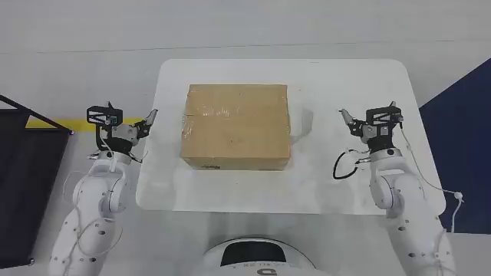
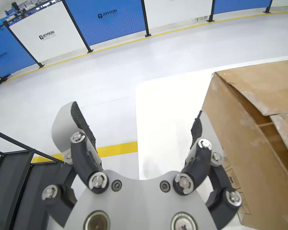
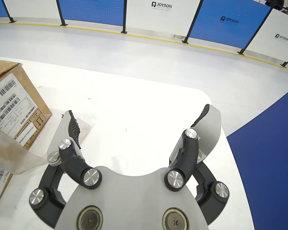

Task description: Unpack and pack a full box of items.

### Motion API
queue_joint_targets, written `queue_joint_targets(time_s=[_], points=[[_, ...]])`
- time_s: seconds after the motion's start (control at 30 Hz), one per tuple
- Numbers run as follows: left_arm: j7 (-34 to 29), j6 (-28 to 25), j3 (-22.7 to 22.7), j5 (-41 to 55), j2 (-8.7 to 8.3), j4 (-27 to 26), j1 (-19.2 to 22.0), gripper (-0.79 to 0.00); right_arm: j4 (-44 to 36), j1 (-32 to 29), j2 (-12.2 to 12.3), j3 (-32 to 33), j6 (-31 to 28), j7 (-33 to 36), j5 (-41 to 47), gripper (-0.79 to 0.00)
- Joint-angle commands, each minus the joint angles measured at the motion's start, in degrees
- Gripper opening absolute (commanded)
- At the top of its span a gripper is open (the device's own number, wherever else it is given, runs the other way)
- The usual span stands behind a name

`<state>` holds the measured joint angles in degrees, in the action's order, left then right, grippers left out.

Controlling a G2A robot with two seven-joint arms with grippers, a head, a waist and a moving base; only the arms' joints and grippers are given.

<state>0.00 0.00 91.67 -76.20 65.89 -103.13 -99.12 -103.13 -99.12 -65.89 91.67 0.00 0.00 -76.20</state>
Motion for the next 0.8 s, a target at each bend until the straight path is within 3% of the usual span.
queue_joint_targets(time_s=[0.0, 0.6, 0.77], points=[[0.0, 0.0, 0.0, 0.0, 0.0, 0.0, 0.0, -0.001, 0.0, 0.0, 0.0, 0.0, 0.0, 0.0, 0.0, -0.001], [0.0, 0.0, 0.0, 0.0, 0.0, 0.0, 0.0, -0.001, 0.0, 0.0, 0.0, 0.0, 0.0, 0.0, 0.0, 0.0], [0.0, 0.0, 0.0, 0.0, 0.0, 0.0, 0.0, 0.0, -2.6, -0.4, -0.1, -4.0, -3.3, -0.1, -3.7, 0.0]])
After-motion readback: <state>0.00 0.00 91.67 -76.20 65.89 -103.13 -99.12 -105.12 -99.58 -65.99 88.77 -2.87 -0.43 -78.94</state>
